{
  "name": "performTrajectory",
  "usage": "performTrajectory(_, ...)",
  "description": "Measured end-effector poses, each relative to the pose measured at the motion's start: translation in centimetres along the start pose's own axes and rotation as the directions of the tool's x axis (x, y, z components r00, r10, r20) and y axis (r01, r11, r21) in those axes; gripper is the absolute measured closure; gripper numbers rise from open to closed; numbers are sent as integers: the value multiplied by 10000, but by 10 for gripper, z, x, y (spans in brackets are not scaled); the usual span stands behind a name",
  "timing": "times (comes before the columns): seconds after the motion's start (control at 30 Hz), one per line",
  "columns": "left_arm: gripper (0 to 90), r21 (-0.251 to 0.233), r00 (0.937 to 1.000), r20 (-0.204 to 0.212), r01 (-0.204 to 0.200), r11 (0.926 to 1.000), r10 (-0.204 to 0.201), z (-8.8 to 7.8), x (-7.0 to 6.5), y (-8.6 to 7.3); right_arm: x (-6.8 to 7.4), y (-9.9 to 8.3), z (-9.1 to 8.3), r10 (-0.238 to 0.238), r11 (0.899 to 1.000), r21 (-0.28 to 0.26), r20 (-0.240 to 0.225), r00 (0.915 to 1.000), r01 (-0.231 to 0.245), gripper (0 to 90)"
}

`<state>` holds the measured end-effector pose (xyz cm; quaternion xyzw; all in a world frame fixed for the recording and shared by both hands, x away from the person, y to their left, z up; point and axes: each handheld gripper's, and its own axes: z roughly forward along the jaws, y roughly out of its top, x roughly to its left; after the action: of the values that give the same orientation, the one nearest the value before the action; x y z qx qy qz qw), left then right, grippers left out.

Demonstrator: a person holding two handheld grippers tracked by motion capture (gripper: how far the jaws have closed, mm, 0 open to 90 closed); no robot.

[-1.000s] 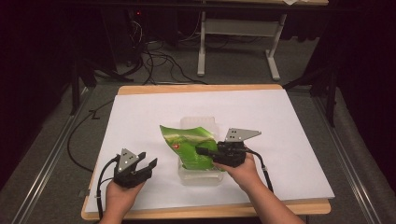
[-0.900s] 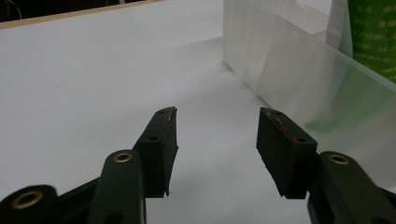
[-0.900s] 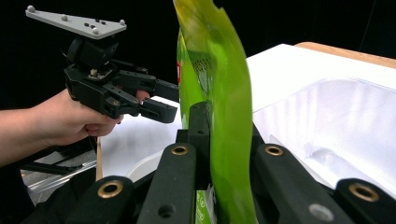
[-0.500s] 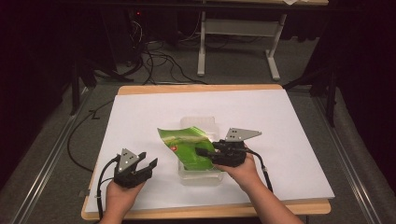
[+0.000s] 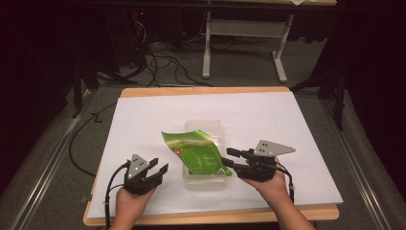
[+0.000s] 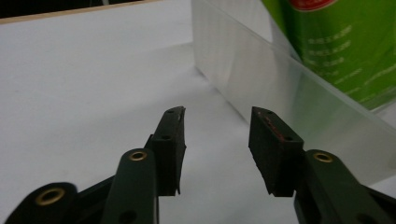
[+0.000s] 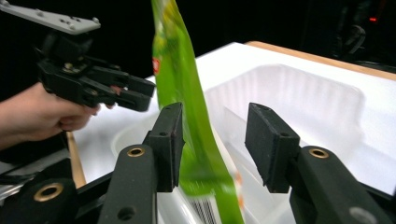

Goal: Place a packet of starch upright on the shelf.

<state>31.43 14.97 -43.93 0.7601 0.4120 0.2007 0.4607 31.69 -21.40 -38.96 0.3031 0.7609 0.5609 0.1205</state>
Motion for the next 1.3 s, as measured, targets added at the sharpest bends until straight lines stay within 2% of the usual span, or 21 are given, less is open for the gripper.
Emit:
performTrajectory(0.13, 675, 62, 9994, 316, 154, 9999, -156, 7, -13, -1, -4, -16, -5, 197, 9984, 526, 466, 9987, -221, 658)
performTrajectory(0.17, 748, 69, 9993, 347, 159, 9998, -161, 8, -15, -1, -6, -22, -4, 293, 9966, 747, 601, 9978, -338, 691)
performTrajectory(0.3, 868, -42, 9990, 270, 362, 9993, -361, 15, -23, -1, -9, -27, 1, 274, 9928, 1138, 914, 9954, -378, 830)
performTrajectory(0.37, 900, 33, 9991, 262, 339, 9994, -340, 19, -27, -1, -8, -29, 4, 208, 9907, 1319, 1058, 9942, -347, 900)
performTrajectory(0.5, 900, 296, 9990, 411, 169, 9994, -181, 25, -32, -3, -7, -29, 8, 262, 9870, 1550, 1020, 9944, -419, 900)
performTrajectory(0.67, 900, 461, 9965, 832, -83, 9989, 44, 29, -39, -4, -5, -33, 17, 196, 9804, 1934, 947, 9953, -377, 900)
performTrajectory(1.0, 900, 567, 9970, 769, -162, 9983, 118, 31, -41, -5, -1, -36, 37, 51, 9718, 2348, 775, 9970, -233, 900)
performTrajectory(1.1, 900, 574, 9971, 753, -172, 9982, 128, 31, -41, -5, 2, -37, 45, -125, 9671, 2541, 786, 9968, -79, 900)
performTrajectory(1.2, 900, 593, 9973, 725, -173, 9981, 130, 31, -40, -6, 1, -37, 49, -136, 9643, 2648, 821, 9965, -86, 900)
performTrajectory(1.3, 900, 593, 9975, 676, -235, 9980, 195, 31, -41, -6, 0, -35, 46, -13, 9661, 2574, 707, 9975, -170, 900)
